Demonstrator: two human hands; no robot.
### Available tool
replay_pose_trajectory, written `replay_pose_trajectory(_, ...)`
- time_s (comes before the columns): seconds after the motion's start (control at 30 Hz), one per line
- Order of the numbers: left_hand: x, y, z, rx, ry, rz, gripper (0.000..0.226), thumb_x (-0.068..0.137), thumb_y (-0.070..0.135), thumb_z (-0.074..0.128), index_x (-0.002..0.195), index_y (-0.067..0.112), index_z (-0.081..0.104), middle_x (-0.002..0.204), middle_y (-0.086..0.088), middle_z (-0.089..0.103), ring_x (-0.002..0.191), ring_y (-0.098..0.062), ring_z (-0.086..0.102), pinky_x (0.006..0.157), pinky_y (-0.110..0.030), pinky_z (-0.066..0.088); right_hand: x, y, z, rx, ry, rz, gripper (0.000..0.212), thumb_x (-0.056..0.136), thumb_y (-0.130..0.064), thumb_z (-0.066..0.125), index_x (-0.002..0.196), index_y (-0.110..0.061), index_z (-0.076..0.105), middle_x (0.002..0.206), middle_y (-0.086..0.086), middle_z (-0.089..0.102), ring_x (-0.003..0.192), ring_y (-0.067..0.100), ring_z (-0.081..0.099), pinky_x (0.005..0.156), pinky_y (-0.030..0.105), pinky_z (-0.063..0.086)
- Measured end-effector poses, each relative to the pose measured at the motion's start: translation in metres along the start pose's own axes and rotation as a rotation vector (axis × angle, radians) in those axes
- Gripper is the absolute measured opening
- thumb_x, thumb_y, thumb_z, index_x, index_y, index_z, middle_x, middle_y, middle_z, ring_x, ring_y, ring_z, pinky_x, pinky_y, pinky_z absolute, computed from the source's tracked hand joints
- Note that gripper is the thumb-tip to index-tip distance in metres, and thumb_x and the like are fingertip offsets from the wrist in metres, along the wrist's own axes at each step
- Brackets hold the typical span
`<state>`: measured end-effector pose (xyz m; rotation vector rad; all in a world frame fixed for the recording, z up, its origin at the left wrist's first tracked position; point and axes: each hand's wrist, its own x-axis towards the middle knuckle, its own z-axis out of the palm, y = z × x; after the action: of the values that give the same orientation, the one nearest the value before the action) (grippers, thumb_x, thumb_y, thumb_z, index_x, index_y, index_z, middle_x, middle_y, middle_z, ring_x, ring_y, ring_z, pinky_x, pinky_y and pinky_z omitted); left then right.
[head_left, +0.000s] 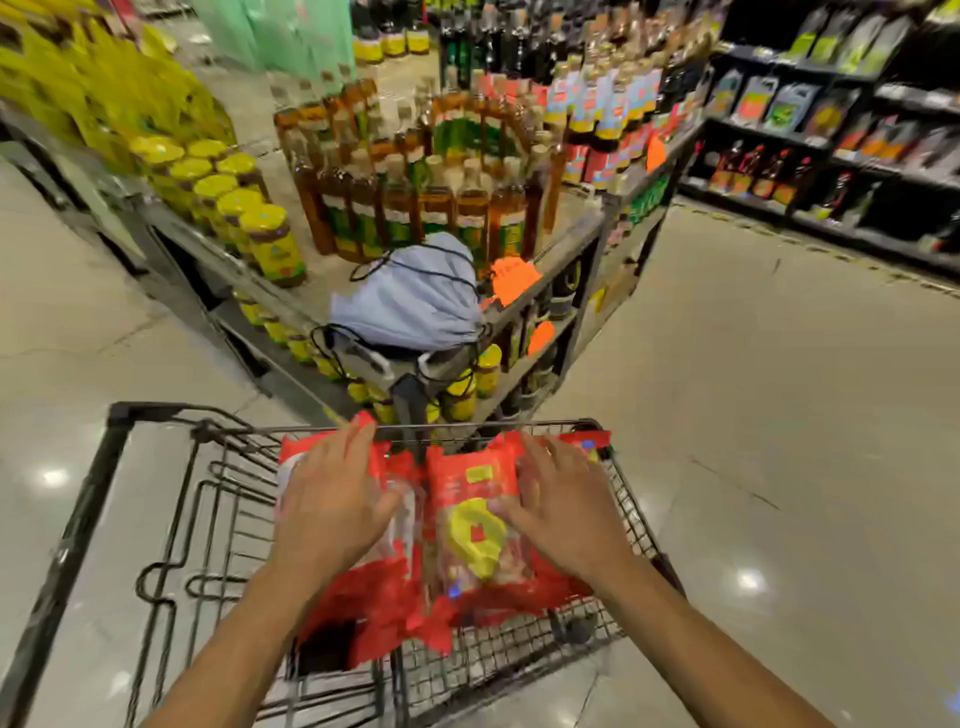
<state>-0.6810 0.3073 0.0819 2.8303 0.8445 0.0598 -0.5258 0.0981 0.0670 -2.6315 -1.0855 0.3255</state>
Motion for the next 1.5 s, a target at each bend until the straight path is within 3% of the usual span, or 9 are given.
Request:
replay_pose_trajectory(0.17,0.007,0.189,-0.024,0.098,0.106,0.303,0.083,0.08,0.062,0.049,0.137,0.003,0.058,0.132,-0.02,0.064,0.118,-0.04,0.062,0.096,-0.052,0.053,-0.089,0.125,-0.087,-0.043,0.228,0.122,0.089,0.079,-0.078,0.041,0.146,-0.019,0.049,0.144,0.014,0.054,0.132,0.034,0.052,0.105,0.05,0.043)
replay_pose_trajectory(0.33,-0.015,0.426,-0.006,0.088,0.155,0.63,0.078,0.078,0.06,0.046,0.132,0.006,0.061,0.127,-0.015,0.066,0.114,-0.035,0.063,0.094,-0.046,0.053,-0.218,0.294,-0.153,0.017,0.333,0.415,0.094,0.082,-0.081,0.033,0.159,-0.029,0.018,0.167,0.005,0.02,0.152,0.024,0.019,0.123,0.043,0.015)
replay_pose_trajectory(0.43,-0.036,0.546,0.028,0.068,0.109,0.81,0.08,0.081,0.062,0.047,0.142,0.01,0.052,0.139,-0.015,0.061,0.122,-0.035,0.059,0.101,-0.048,0.049,-0.302,0.383,-0.174,0.052,0.417,0.626,0.093,0.085,-0.08,0.038,0.16,-0.03,0.014,0.168,0.003,0.015,0.154,0.023,0.015,0.123,0.041,0.011)
replay_pose_trajectory(0.57,-0.068,0.675,0.06,0.057,0.067,1.025,0.08,0.083,0.062,0.051,0.145,0.011,0.051,0.145,-0.013,0.058,0.126,-0.035,0.059,0.104,-0.05,0.049,-0.402,0.471,-0.184,0.125,0.5,0.873,0.096,0.081,-0.084,0.033,0.159,-0.032,0.015,0.168,0.001,0.016,0.154,0.021,0.016,0.124,0.041,0.015)
replay_pose_trajectory(0.7,-0.086,0.769,0.086,0.054,0.041,1.18,0.078,0.081,0.059,0.061,0.144,0.012,0.054,0.143,-0.013,0.06,0.126,-0.034,0.06,0.104,-0.048,0.049,-0.468,0.537,-0.185,0.101,0.541,1.081,0.096,0.078,-0.085,0.03,0.156,-0.03,0.026,0.162,0.0,0.034,0.147,0.02,0.033,0.118,0.039,0.029)
replay_pose_trajectory(0.9,-0.068,0.881,0.139,0.021,-0.048,1.274,0.079,0.078,0.055,0.068,0.14,0.009,0.057,0.14,-0.016,0.062,0.123,-0.038,0.063,0.101,-0.052,0.052,-0.486,0.625,-0.204,0.097,0.55,1.19,0.089,0.078,-0.081,0.036,0.152,-0.03,0.032,0.159,-0.003,0.037,0.146,0.018,0.033,0.117,0.036,0.027)
replay_pose_trajectory(1.0,-0.048,0.941,0.168,0.002,-0.088,1.294,0.077,0.074,0.053,0.072,0.135,0.009,0.061,0.134,-0.016,0.066,0.116,-0.039,0.066,0.096,-0.052,0.055,-0.478,0.682,-0.223,0.1,0.498,1.211,0.09,0.085,-0.077,0.041,0.158,-0.029,0.019,0.166,0.0,0.023,0.152,0.019,0.02,0.12,0.035,0.016)
replay_pose_trajectory(1.37,0.028,1.209,0.248,0.029,-0.226,1.44,0.076,0.073,0.054,0.062,0.134,0.008,0.06,0.133,-0.019,0.065,0.115,-0.04,0.065,0.097,-0.053,0.054,-0.447,0.92,-0.296,0.004,0.299,1.333,0.103,0.07,-0.083,0.012,0.158,-0.03,0.019,0.163,0.001,0.027,0.149,0.022,0.025,0.119,0.038,0.018)
replay_pose_trajectory(1.5,0.032,1.302,0.282,0.078,-0.234,1.485,0.075,0.077,0.058,0.053,0.134,0.008,0.059,0.131,-0.017,0.066,0.114,-0.039,0.065,0.097,-0.052,0.053,-0.453,1.013,-0.303,0.052,0.278,1.343,0.088,0.087,-0.078,0.037,0.158,-0.028,0.021,0.164,0.002,0.025,0.15,0.023,0.024,0.118,0.039,0.018)
